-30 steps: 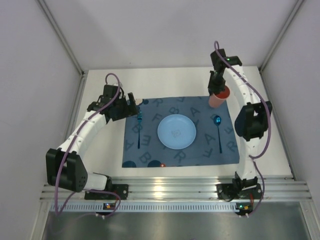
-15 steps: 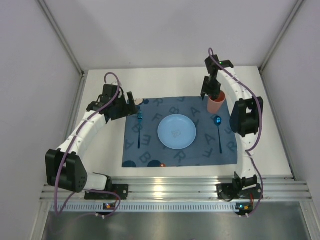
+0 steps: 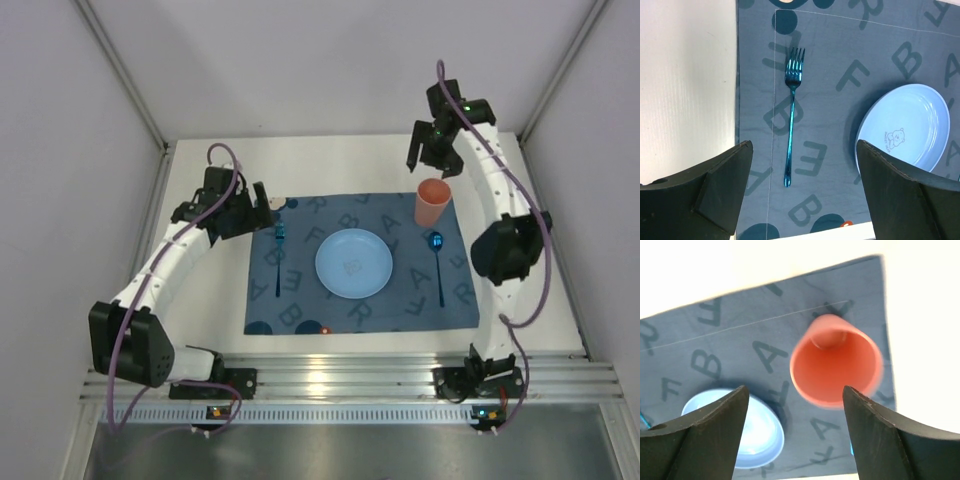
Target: Set the dinner table for one person
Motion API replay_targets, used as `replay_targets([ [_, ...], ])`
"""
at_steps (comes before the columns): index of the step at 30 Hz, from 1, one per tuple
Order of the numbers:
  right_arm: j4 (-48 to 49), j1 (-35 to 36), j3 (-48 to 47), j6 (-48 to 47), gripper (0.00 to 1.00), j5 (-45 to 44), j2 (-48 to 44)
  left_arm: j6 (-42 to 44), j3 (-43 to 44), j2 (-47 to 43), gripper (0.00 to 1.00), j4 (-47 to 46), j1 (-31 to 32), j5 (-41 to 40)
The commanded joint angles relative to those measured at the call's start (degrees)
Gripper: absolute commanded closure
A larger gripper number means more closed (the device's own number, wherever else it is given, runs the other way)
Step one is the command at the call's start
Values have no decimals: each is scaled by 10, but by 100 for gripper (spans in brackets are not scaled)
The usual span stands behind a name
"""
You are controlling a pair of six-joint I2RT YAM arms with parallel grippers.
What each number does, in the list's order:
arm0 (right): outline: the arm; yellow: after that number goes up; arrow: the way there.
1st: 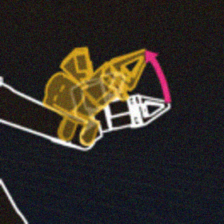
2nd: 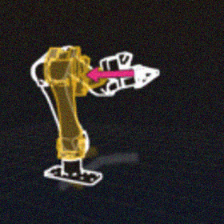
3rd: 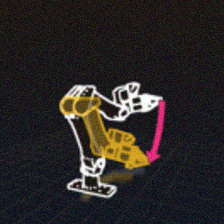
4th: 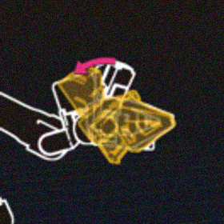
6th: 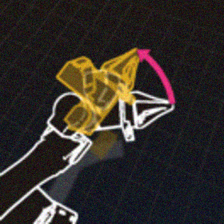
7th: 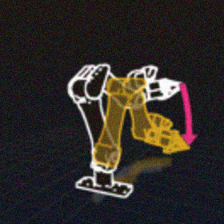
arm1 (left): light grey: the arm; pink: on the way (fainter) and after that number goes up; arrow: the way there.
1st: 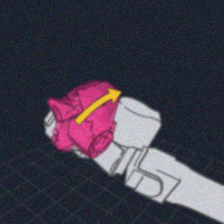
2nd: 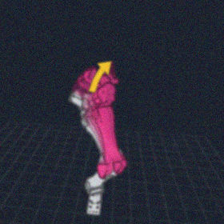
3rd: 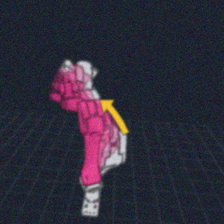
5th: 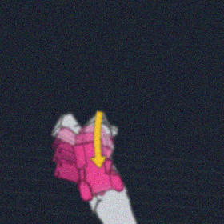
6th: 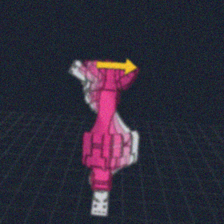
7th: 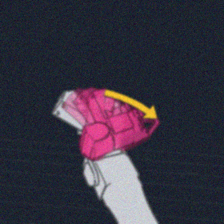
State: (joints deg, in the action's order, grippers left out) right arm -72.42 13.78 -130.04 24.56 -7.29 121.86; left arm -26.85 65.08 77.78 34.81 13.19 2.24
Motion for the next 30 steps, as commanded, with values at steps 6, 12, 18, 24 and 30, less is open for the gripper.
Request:
replay_targets([
  [6,74,27,273,-41,20,-36,-414,0,-10,-44,10,-2,-3,18],
  [12,336,34,642,57,0,70,-705,-3,-23,-60,8,-1,-3,3],
  [18,364,34,730,64,0,159,-803,-17,-70,-113,6,-15,-2,-17],
  [24,299,34,753,86,0,141,-936,-33,-161,-227,6,-67,-1,-86],
  [30,205,34,775,102,0,152,-1019,7,-205,-339,2,-92,0,-130],
])
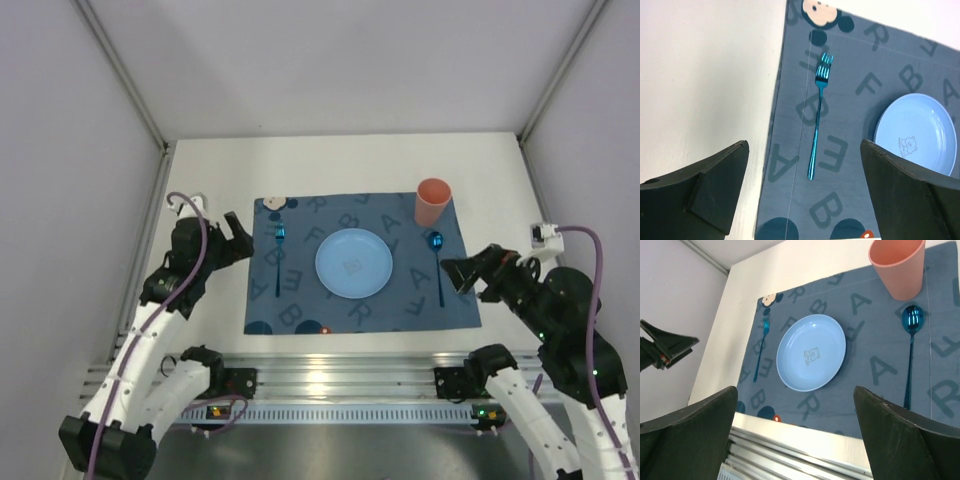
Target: Set the dinner table for one person
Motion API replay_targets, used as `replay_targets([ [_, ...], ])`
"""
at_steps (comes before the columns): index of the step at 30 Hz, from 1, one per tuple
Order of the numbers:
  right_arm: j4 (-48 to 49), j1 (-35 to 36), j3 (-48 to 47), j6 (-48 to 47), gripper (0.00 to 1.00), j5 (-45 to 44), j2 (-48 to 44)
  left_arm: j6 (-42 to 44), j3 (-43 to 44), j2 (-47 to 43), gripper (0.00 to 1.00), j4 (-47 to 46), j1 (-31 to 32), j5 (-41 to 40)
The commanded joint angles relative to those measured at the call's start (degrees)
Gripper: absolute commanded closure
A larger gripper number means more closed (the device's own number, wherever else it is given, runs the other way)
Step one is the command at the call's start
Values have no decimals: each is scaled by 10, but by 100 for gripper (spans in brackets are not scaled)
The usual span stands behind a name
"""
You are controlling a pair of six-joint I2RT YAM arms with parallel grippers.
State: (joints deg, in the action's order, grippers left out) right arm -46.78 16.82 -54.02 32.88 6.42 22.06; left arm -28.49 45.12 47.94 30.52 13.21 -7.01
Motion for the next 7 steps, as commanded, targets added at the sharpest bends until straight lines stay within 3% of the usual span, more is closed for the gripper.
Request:
replay_targets([
  [1,-55,3,18,21,0,18,-31,27,-5,-49,1,-42,-1,-38],
  [7,-87,3,21,30,0,28,-78,60,-13,-91,2,-1,-1,-37],
])
